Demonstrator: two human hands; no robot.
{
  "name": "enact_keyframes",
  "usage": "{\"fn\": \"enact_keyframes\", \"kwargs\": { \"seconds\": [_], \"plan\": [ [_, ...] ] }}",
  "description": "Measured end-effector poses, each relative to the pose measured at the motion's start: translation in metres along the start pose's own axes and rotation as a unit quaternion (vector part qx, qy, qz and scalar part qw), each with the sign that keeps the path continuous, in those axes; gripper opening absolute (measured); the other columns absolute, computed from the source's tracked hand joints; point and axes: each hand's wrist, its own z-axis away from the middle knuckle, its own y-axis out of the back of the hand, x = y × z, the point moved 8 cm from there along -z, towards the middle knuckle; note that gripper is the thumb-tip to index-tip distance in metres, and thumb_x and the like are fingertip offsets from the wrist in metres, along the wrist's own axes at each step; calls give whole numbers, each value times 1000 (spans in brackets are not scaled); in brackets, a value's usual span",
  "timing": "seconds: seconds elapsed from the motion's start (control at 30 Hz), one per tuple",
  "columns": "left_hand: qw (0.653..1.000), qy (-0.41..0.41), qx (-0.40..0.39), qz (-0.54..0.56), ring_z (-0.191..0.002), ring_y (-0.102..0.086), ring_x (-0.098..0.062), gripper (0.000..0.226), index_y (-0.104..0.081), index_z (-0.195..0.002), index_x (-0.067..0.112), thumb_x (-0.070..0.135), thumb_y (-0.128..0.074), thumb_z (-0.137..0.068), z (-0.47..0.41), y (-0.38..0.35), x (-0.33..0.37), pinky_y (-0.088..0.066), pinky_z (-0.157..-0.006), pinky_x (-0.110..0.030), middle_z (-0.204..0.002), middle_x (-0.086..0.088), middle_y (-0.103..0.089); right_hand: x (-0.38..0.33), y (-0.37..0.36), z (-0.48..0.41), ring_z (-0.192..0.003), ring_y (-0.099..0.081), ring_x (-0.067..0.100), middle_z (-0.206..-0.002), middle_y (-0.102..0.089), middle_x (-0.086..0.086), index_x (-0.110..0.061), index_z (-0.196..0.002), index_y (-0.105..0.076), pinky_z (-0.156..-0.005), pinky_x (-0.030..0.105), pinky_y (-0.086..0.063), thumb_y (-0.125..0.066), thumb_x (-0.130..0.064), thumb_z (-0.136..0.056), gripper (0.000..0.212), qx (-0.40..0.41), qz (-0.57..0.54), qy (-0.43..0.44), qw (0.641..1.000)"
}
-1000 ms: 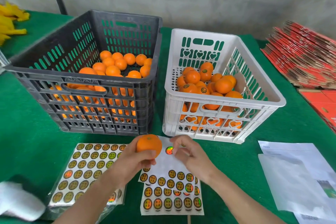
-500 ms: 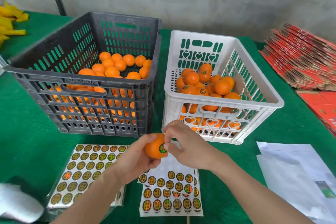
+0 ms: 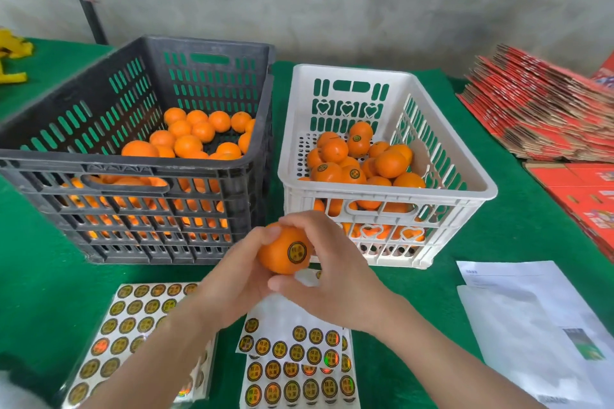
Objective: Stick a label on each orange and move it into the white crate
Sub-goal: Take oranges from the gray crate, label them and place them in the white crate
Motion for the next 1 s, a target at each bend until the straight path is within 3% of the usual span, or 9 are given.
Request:
{"fn": "enact_keyframes", "kwargs": {
  "seconds": [0.1, 0.27, 0.37, 0.5, 0.67, 0.77, 0.83, 0.9, 1.0],
  "plan": [
    [983, -75, -8, -164, -78, -63, -18, 48, -58, -114, 12, 52, -50, -89, -4, -23, 43, -51, -64, -31, -94, -12, -67, -9, 36, -13, -101, -45, 2, -112, -49, -8, -26, -117, -46, -80, 14, -41, -72, -27, -71, 53, 94, -29, 33, 995],
    [845, -289, 145, -426, -68, -64, -4, 27, -60, -97, 27, 47, -41, -96, -13, -30, 143, -50, -63, -25, -96, 3, -67, 32, 120, -64, -84, -52, -5, -91, -48, -24, -41, -99, -42, -60, 8, -40, -70, -35, -69, 41, 168, -30, -58, 984],
    [774, -343, 256, -467, -62, -61, -4, 13, -61, -88, 25, 18, -52, -94, -18, -2, 184, -47, -63, -23, -88, -2, -68, 105, 133, -96, -71, -48, 6, -91, -55, -6, -22, -104, -52, -52, 24, -33, -69, -27, -73, 36, -23, 182, -214, 960],
    [705, -270, 328, -568, -79, -63, -25, 9, -64, -89, 21, 16, -56, -90, -28, 40, 201, -49, -73, -34, -83, -5, -66, 173, 88, -94, -84, -53, 17, -116, -57, 8, -17, -93, -54, -67, 28, -41, -55, -24, -87, 10, -339, 324, -276, 839],
    [696, -229, 341, -589, -68, -62, -21, 14, -65, -95, 14, 8, -53, -92, -31, 69, 204, -45, -61, -27, -86, -6, -66, 198, 86, -93, -119, -43, 23, -94, -41, 0, -28, -117, -53, -106, 46, -32, -42, -34, -93, 27, -332, 485, -283, 758],
    [677, -220, 368, -598, -68, -59, -18, 20, -63, -102, 12, 5, -48, -93, -23, 88, 212, -42, -58, -25, -87, -5, -66, 173, 88, -113, -95, -52, 24, -90, -51, -2, -20, -91, -58, -78, 32, -47, -62, -26, -85, 9, -286, 385, -218, 850],
    [663, -212, 387, -605, -76, -56, -22, 21, -63, -106, 8, 3, -47, -92, -18, 103, 219, -41, -67, -28, -94, -12, -66, 124, 114, -142, -93, -54, 22, -96, -57, -3, -18, -98, -60, -74, 28, -45, -64, -24, -85, 14, -46, 243, -162, 955],
    [655, -187, 396, -616, -82, -52, -23, 23, -62, -110, 6, 2, -48, -91, -17, 117, 220, -39, -71, -30, -102, -16, -65, 70, 126, -161, -86, -56, 14, -97, -62, 0, -11, -105, -63, -76, 21, -42, -62, -16, -87, 19, 153, 113, -70, 979],
    [675, -178, 409, -588, -84, -55, -24, 28, -59, -115, 9, 3, -46, -91, -18, 129, 216, -41, -68, -30, -105, -15, -66, 0, 83, -187, -75, -53, 9, -85, -64, 1, -7, -95, -67, -70, 13, -38, -63, -10, -85, 11, 140, 39, 45, 988]
  ]
}}
